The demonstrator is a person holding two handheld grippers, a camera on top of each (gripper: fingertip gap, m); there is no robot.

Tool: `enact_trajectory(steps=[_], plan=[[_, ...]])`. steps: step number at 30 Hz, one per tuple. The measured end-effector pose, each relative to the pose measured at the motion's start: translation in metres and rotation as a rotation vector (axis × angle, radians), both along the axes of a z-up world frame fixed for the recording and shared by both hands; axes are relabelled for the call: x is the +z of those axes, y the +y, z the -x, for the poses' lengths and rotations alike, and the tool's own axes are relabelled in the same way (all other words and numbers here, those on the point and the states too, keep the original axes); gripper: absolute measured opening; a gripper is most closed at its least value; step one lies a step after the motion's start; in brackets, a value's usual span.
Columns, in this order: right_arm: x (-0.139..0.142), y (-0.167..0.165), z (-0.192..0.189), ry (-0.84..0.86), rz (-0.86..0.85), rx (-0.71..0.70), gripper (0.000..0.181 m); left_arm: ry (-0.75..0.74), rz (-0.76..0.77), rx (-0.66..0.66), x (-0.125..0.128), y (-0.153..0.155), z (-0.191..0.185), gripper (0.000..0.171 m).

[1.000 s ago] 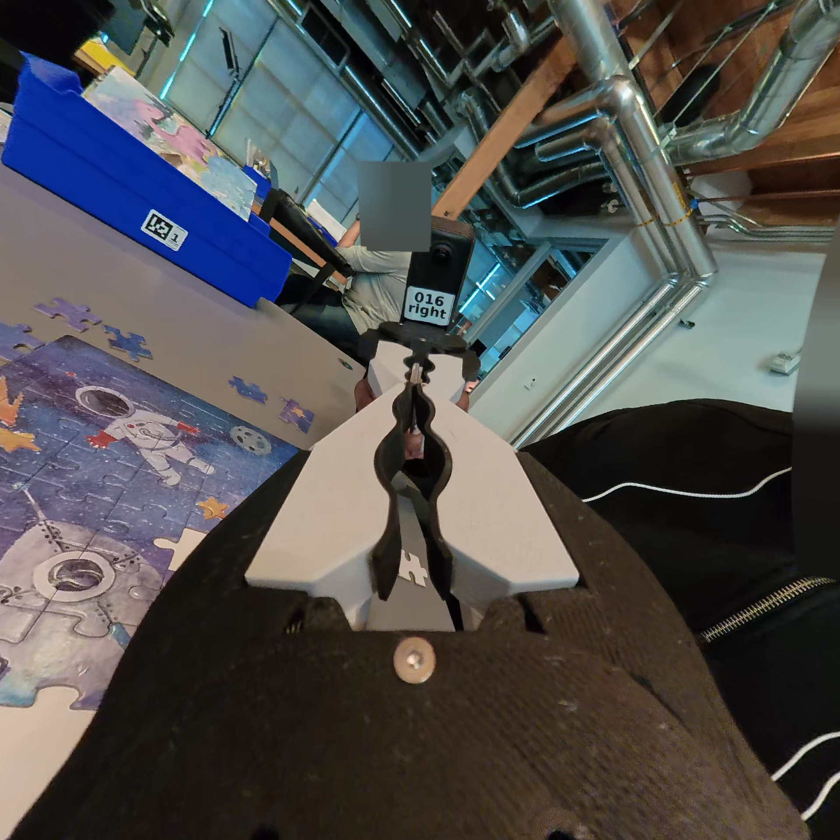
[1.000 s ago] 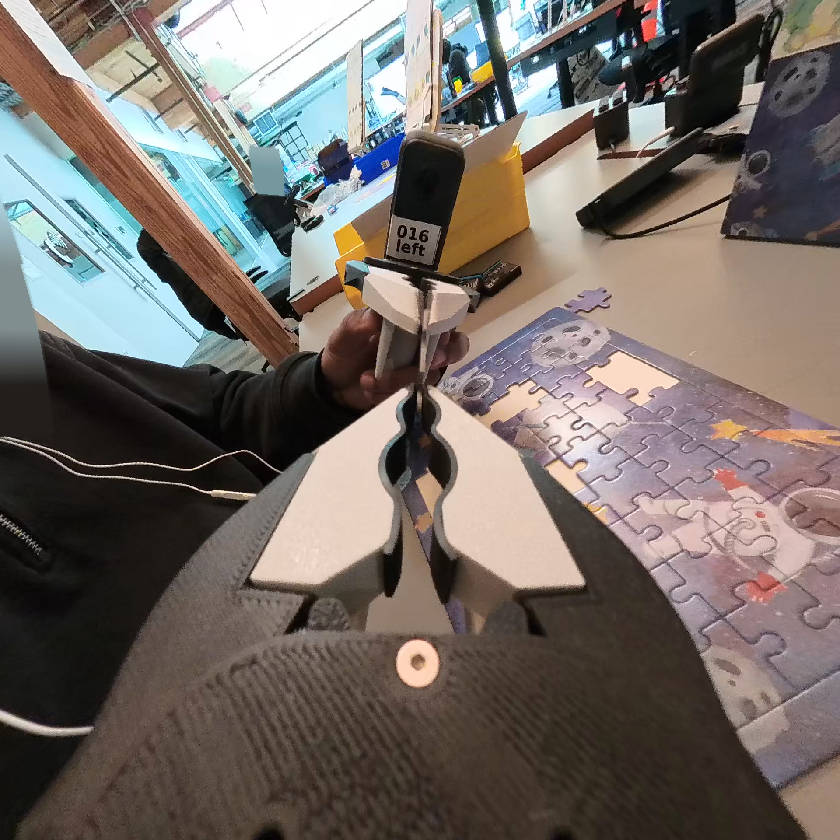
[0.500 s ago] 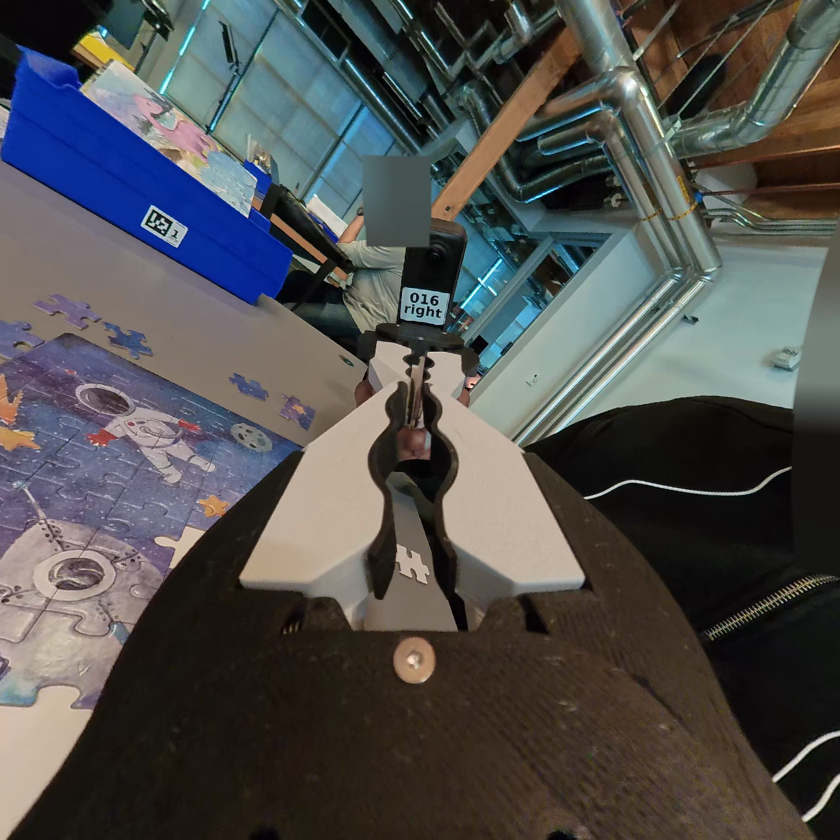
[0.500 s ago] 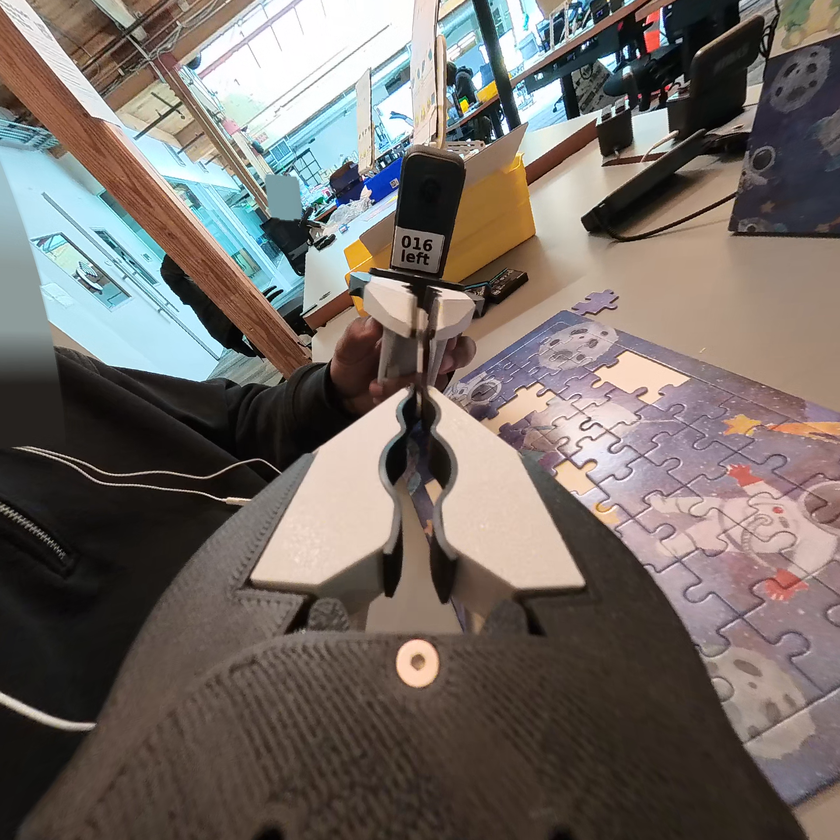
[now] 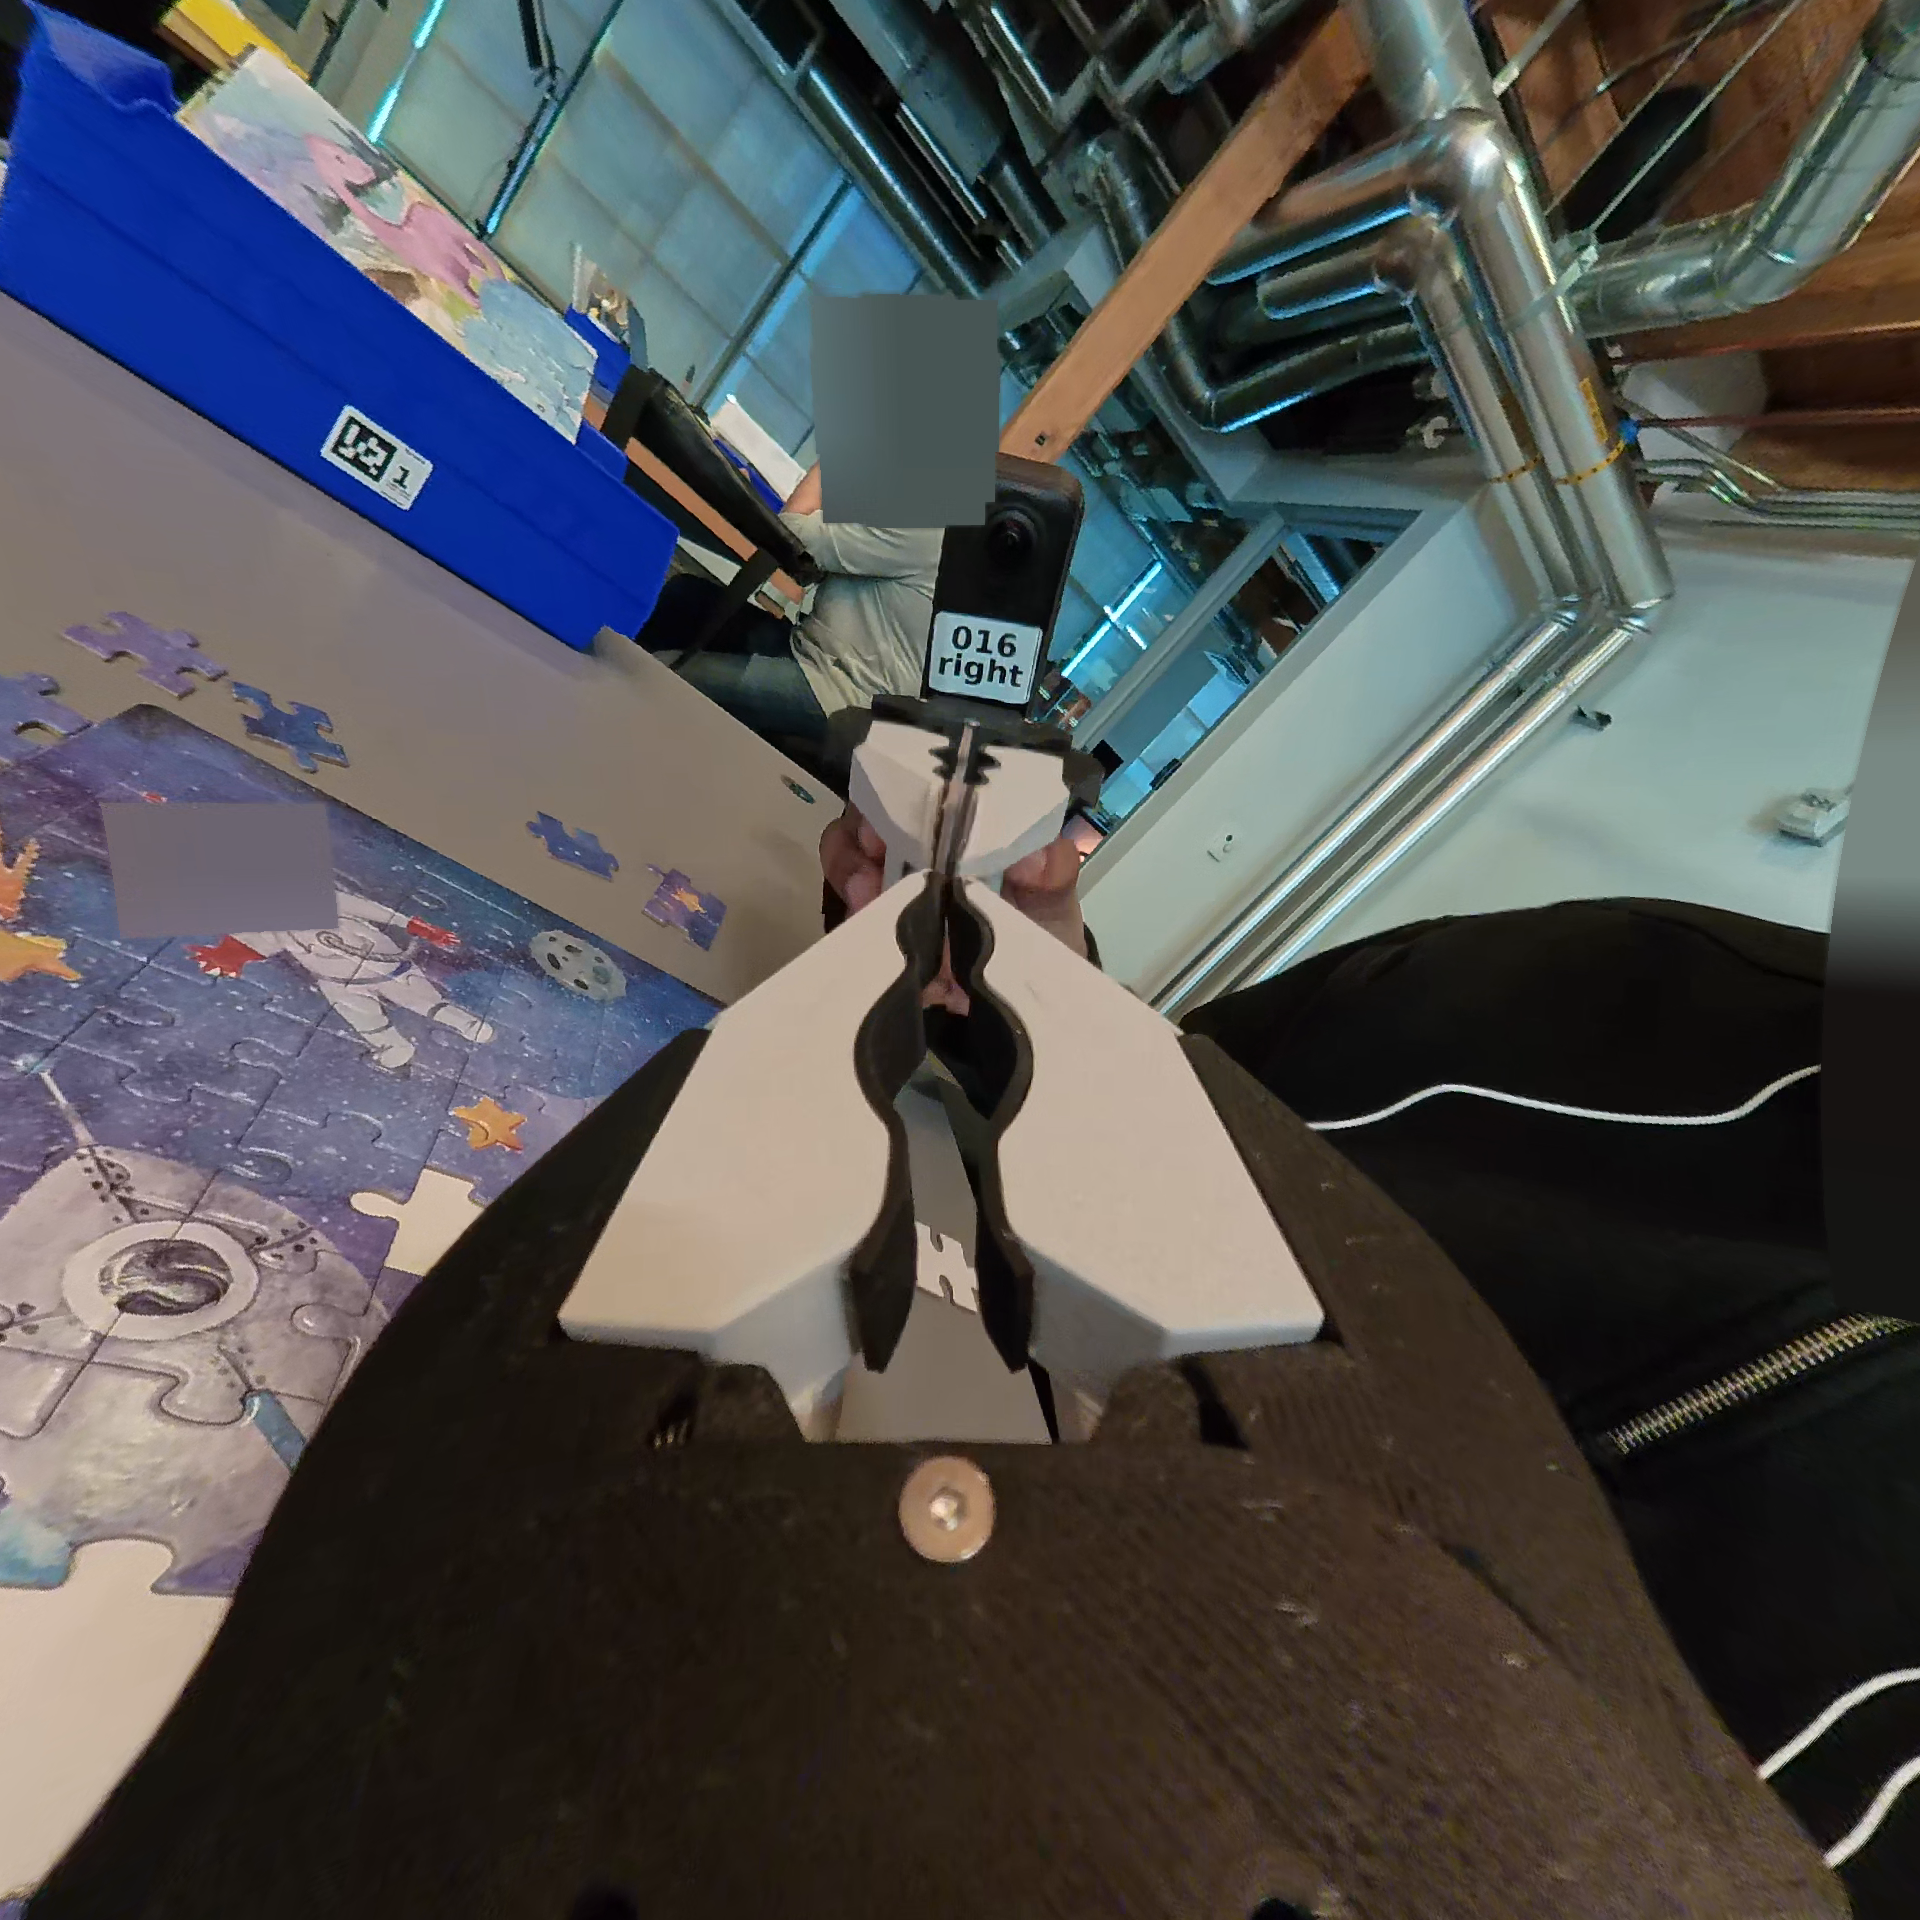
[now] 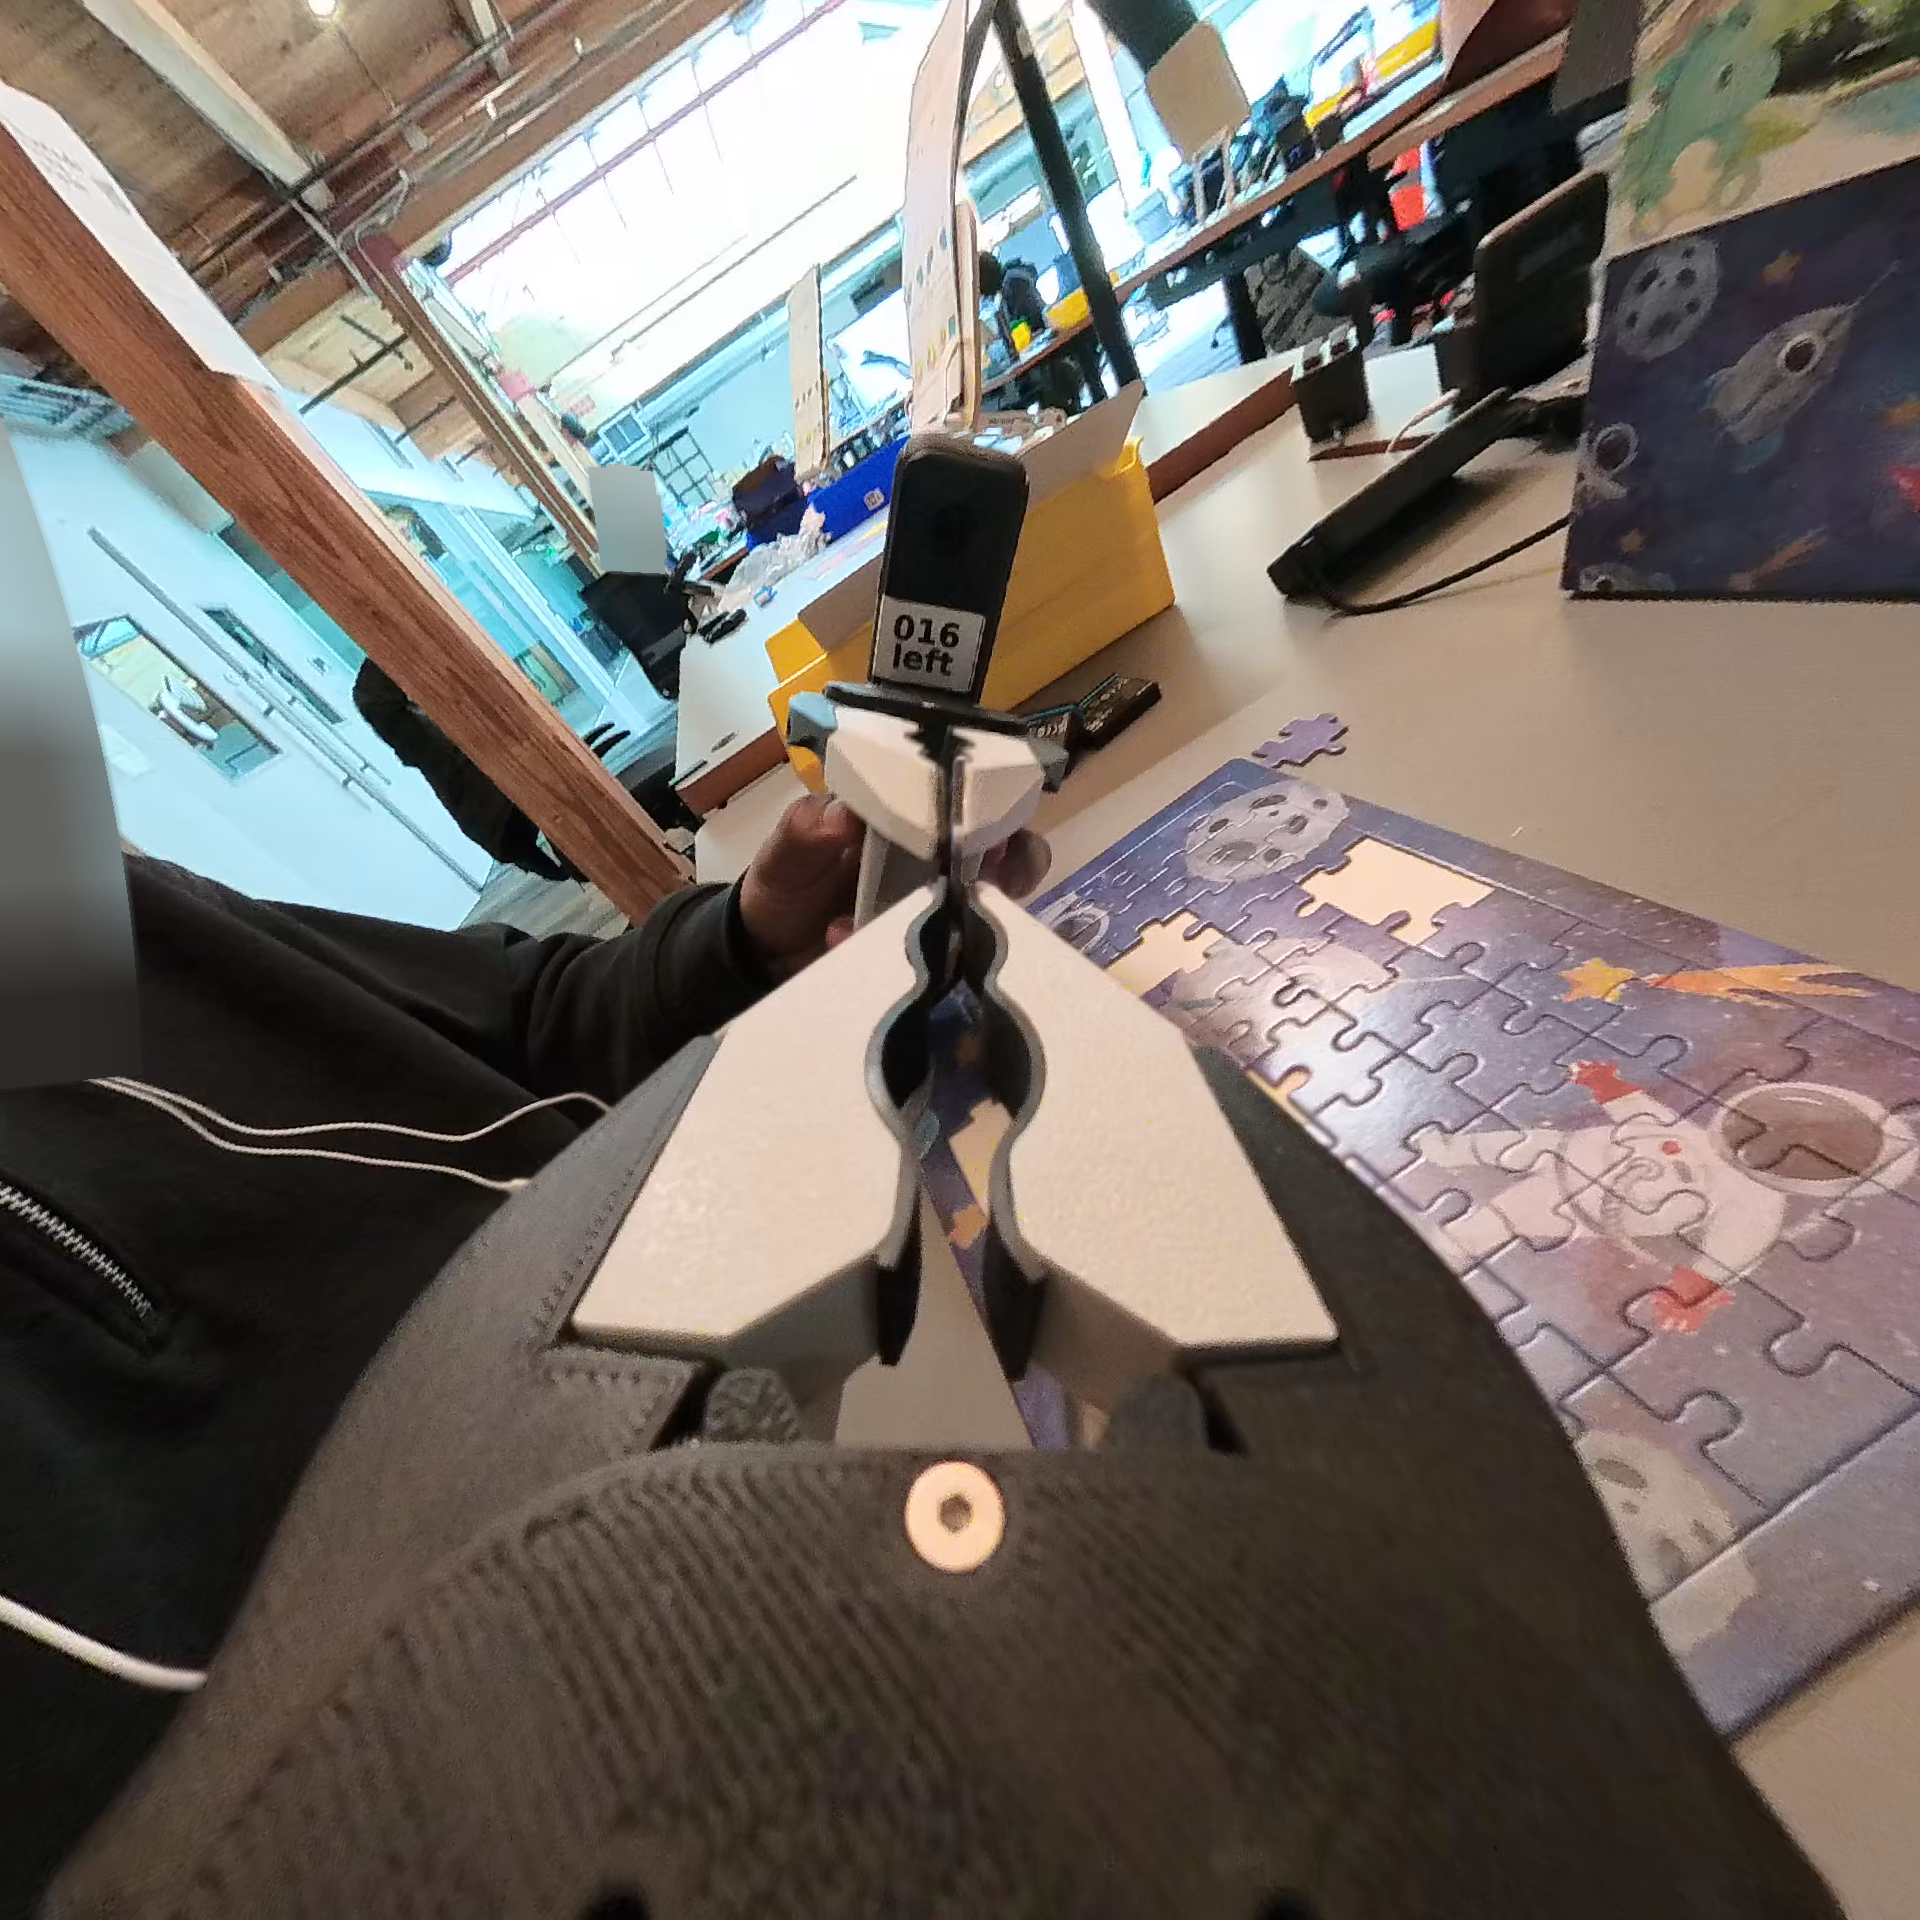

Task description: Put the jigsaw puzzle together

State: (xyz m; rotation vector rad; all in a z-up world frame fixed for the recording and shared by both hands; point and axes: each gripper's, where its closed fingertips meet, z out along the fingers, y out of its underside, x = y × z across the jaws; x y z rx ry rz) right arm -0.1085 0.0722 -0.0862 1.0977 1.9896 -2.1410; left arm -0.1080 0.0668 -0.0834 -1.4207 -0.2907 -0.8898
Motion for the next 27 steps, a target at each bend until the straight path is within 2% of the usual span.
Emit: enact_trajectory(steps=[7,11,14,20,24,27], plan=[[0.006,0.006,0.001,0.001,0.026,-0.013,0.000,0.042,0.056,-0.064,-0.010,0.007,-0.016,0.000],[-0.002,0.009,0.000,-0.036,-0.033,0.013,0.000,0.040,0.049,-0.012,-0.008,0.002,-0.004,0.001],[-0.020,0.008,-0.003,-0.112,-0.129,0.056,0.000,0.089,0.075,0.071,-0.010,-0.002,0.010,0.000],[-0.075,-0.012,-0.029,-0.325,-0.402,0.349,0.000,0.267,0.177,0.178,-0.021,-0.006,0.023,0.001],[-0.081,-0.019,-0.025,-0.455,-0.376,0.494,0.000,0.351,0.304,0.137,-0.043,-0.005,0.015,0.002],[-0.092,-0.021,-0.032,-0.535,-0.457,0.613,0.000,0.405,0.428,0.104,-0.069,-0.010,0.011,0.004]])
